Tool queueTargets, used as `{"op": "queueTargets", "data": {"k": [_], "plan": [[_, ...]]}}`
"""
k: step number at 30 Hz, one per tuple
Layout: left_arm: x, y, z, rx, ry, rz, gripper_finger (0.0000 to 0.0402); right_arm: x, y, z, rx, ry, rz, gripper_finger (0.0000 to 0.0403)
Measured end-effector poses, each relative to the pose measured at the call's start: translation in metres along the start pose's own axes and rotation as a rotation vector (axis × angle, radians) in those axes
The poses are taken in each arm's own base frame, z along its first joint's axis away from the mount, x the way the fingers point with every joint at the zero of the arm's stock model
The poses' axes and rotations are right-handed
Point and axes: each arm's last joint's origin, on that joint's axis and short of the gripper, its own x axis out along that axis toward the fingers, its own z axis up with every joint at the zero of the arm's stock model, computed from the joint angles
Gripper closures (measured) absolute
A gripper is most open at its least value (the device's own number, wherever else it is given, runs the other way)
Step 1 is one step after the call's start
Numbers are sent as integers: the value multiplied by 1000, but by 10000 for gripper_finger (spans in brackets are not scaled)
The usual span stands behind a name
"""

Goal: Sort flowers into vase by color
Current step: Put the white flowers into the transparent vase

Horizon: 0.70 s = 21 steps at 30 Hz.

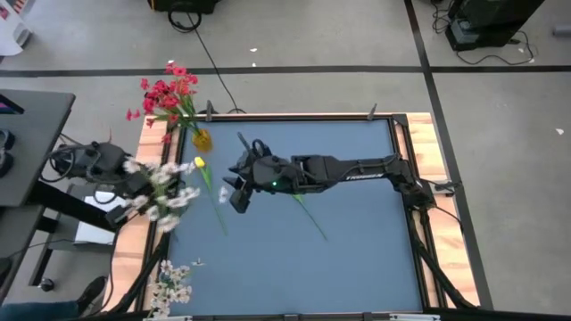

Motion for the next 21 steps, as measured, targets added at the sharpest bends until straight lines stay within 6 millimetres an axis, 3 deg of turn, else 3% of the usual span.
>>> {"op": "queueTargets", "data": {"k": [8,21], "plan": [[-4,-5,-21,69,-63,-178,401,-4,3,-10,72,56,-54,251],[26,-8,-59,141,-93,-454,401,-7,4,-22,173,140,-109,251]]}}
